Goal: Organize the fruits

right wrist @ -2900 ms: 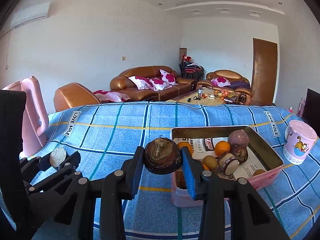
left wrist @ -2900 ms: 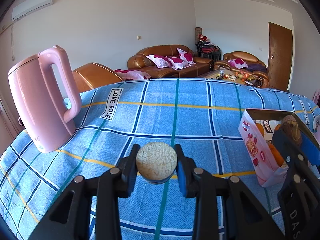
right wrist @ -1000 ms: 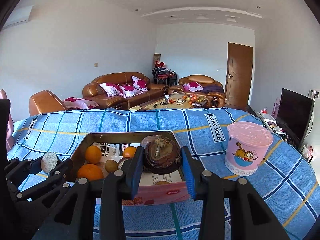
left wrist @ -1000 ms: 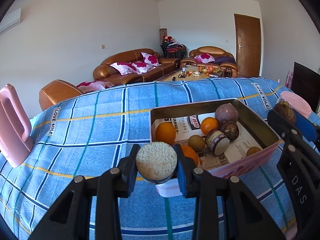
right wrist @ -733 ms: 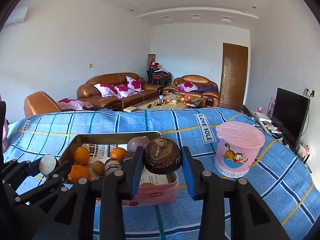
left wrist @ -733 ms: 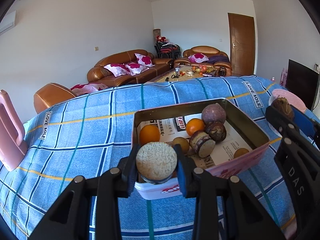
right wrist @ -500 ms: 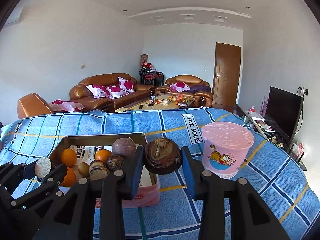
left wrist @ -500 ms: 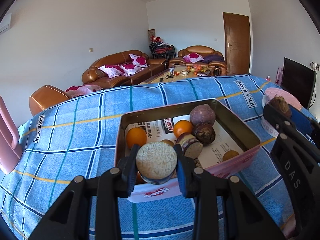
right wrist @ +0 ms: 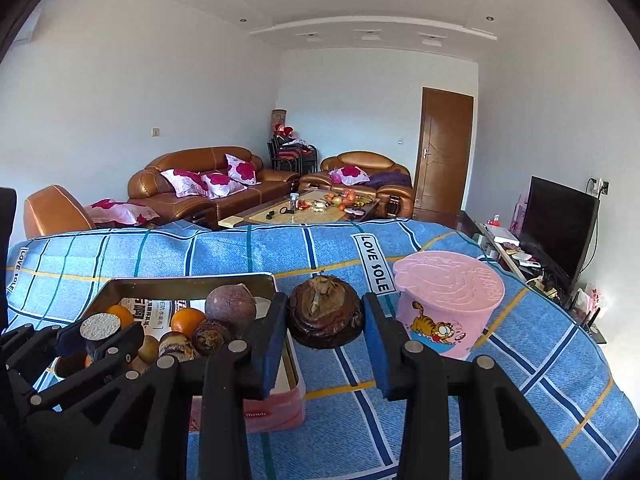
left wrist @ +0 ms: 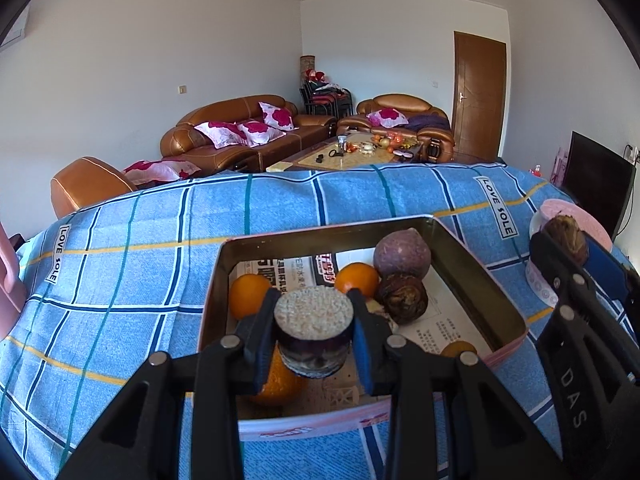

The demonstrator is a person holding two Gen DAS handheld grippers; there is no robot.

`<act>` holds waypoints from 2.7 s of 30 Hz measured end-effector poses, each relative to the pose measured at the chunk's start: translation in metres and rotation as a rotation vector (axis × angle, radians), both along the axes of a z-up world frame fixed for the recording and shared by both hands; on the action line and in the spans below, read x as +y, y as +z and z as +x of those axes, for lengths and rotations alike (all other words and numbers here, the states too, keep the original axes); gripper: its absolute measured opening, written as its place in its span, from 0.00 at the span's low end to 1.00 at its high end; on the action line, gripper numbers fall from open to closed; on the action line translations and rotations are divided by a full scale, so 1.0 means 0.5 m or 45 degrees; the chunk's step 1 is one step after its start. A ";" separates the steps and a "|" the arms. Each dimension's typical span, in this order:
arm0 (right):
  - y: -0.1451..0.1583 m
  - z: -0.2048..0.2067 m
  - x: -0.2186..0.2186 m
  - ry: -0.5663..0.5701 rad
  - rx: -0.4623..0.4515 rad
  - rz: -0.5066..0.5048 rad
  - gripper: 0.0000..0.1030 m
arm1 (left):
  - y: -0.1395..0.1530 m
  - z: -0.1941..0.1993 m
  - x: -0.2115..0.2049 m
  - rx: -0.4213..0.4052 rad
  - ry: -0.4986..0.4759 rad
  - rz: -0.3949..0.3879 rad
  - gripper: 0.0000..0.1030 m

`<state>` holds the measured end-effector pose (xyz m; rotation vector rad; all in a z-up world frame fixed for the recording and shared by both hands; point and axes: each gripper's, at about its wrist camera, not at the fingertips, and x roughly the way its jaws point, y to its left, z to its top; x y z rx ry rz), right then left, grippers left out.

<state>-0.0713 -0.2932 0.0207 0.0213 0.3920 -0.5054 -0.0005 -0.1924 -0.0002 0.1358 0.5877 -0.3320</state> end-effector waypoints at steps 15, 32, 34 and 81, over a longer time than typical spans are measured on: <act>-0.008 0.095 0.005 0.042 0.063 0.007 0.39 | -0.012 0.080 0.024 0.087 0.078 -0.041 0.34; -0.052 0.185 -0.009 0.330 0.283 0.241 0.39 | -0.028 0.122 0.010 0.144 0.104 0.045 0.34; -0.059 0.191 -0.012 0.354 0.303 0.270 0.39 | -0.027 0.123 0.006 0.134 0.090 0.064 0.34; 0.012 -0.040 -0.033 0.198 -0.254 0.194 0.72 | 0.041 -0.078 0.070 -0.317 0.109 0.029 1.00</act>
